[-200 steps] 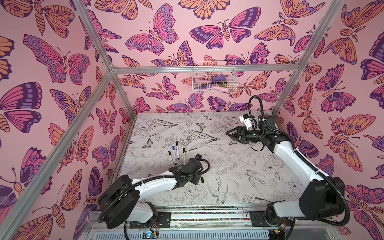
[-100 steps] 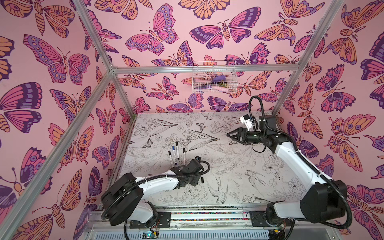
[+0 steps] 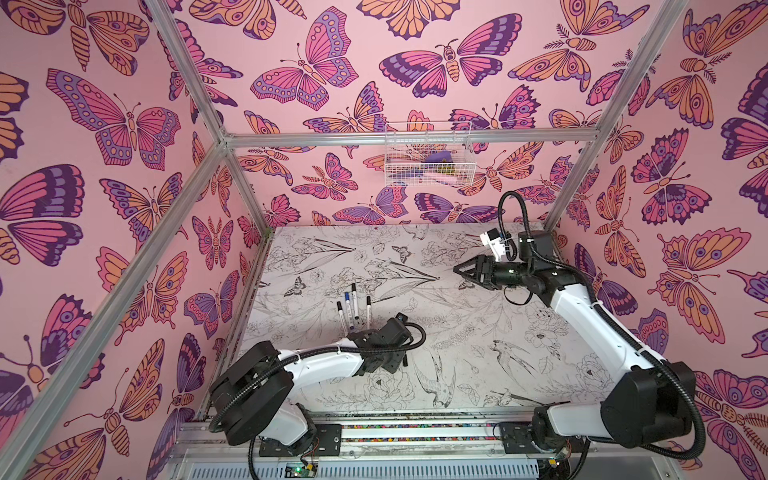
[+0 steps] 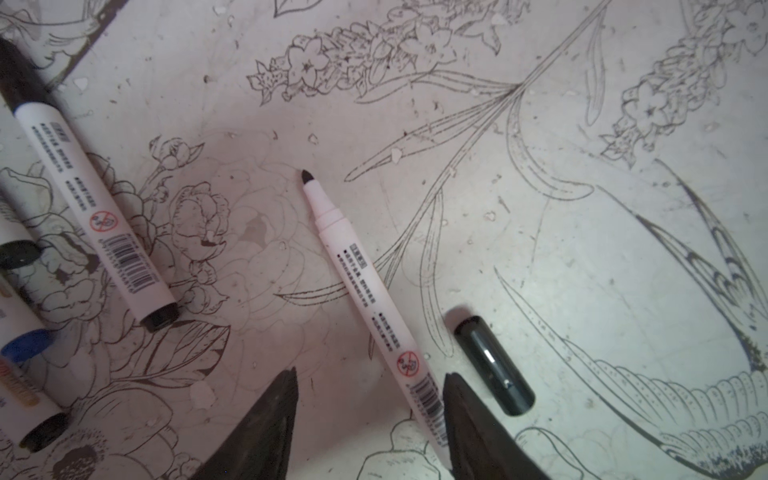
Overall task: Insert the pens into the pen caps
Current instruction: 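Close the left gripper around the uncapped white marker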
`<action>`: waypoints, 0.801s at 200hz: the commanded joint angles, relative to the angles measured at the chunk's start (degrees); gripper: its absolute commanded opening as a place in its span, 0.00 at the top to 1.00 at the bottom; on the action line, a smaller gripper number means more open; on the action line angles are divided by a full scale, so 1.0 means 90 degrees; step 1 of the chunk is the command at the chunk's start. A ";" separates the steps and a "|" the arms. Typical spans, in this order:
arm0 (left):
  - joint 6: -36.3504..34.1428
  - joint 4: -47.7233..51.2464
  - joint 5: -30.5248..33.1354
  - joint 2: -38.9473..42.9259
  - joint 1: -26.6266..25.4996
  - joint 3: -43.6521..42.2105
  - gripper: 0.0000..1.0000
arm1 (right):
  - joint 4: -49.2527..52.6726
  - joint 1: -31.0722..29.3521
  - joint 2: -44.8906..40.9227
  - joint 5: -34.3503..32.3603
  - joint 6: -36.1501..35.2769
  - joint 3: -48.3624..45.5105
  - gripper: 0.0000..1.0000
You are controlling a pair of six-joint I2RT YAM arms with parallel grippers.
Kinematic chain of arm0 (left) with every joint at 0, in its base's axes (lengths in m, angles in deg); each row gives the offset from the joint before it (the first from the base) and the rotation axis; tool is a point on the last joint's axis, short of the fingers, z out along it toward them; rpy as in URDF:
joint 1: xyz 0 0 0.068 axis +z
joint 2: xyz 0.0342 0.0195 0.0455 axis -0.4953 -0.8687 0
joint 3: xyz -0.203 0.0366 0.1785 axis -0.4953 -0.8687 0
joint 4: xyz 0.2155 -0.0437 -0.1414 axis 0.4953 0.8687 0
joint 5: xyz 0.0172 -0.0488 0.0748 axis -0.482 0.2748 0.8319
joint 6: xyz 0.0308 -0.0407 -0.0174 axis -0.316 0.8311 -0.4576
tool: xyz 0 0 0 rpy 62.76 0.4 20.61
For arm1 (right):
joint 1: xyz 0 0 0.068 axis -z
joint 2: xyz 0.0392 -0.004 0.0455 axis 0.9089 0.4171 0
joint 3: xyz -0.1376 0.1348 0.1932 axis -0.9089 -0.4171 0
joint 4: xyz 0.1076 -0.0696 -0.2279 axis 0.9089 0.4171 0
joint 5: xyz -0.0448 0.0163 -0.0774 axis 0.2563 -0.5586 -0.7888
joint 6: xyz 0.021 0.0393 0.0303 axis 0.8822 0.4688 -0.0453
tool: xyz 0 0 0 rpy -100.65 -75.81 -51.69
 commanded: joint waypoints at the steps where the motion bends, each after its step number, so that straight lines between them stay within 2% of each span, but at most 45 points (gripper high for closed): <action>1: -0.0067 0.0124 -0.0080 -0.0210 -0.0015 0.0145 0.41 | 0.0001 -0.0049 -0.0082 -0.0048 -0.0157 0.0122 0.33; 34: 0.0279 0.0167 0.0284 -0.0531 -0.0015 0.0103 0.47 | 0.0009 -0.0046 -0.0101 -0.0049 -0.0185 0.0121 0.33; 66: 0.0733 0.0865 0.0489 -0.0840 -0.0010 0.0233 0.56 | 0.0004 -0.0049 -0.0072 -0.0063 -0.0174 0.0103 0.33; 82: 0.0895 0.1069 0.0496 -0.0945 -0.0015 0.0208 0.67 | 0.0025 -0.0054 -0.0053 -0.0078 -0.0193 0.0109 0.33; 113: 0.0804 0.1042 0.0364 -0.0899 0.0014 0.0412 1.00 | 0.0185 -0.0052 -0.0011 -0.0144 -0.0278 0.0211 0.33; 145: -0.0070 0.0760 -0.0136 -0.0303 0.0097 0.0998 1.00 | 0.0248 -0.0050 -0.0013 -0.0185 -0.0274 0.0246 0.33; 160: -0.0566 0.0288 -0.0660 0.0234 0.0182 0.1109 1.00 | 0.0246 -0.0092 0.0004 -0.0204 -0.0254 0.0231 0.33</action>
